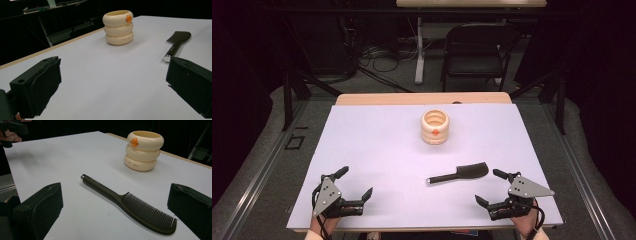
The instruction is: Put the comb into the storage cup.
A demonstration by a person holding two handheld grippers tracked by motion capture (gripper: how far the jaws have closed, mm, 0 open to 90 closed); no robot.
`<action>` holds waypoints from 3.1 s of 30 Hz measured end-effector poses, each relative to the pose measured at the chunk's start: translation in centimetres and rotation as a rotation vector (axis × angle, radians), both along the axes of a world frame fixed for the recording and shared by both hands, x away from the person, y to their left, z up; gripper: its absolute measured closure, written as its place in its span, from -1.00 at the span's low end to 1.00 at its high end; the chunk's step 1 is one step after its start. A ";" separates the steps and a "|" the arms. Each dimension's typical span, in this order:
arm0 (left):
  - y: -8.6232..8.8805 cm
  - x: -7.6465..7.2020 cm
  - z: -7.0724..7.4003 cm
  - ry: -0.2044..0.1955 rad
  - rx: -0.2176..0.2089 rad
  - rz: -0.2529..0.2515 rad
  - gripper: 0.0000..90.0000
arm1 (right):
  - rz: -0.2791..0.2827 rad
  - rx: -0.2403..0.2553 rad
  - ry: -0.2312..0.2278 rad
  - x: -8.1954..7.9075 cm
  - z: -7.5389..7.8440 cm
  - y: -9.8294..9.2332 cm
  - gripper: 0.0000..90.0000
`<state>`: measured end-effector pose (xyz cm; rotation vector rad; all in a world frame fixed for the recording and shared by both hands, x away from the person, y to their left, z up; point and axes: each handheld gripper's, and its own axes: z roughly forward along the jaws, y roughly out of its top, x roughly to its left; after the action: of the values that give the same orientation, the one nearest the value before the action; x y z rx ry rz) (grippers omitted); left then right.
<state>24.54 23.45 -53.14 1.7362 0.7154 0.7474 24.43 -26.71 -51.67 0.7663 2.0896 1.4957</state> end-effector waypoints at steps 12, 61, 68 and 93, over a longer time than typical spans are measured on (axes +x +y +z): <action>0.0 0.1 0.0 0.002 -0.001 0.004 -1.00 | 0.003 -0.004 0.020 0.2 -0.1 0.4 -1.00; 0.0 0.2 -0.1 0.004 0.004 0.013 -1.00 | 0.085 -0.048 0.102 3.7 0.3 5.7 -1.00; -0.1 0.2 -0.1 0.007 0.005 0.012 -1.00 | 0.088 -0.051 0.121 4.2 0.3 6.2 -1.00; -0.1 0.3 -0.2 0.008 0.007 0.014 -1.00 | 0.126 -0.104 0.188 6.2 0.2 8.8 -1.00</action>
<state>24.79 23.39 -53.29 1.7427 0.7316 0.7532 30.63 -17.94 -51.43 0.7755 2.3750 1.4127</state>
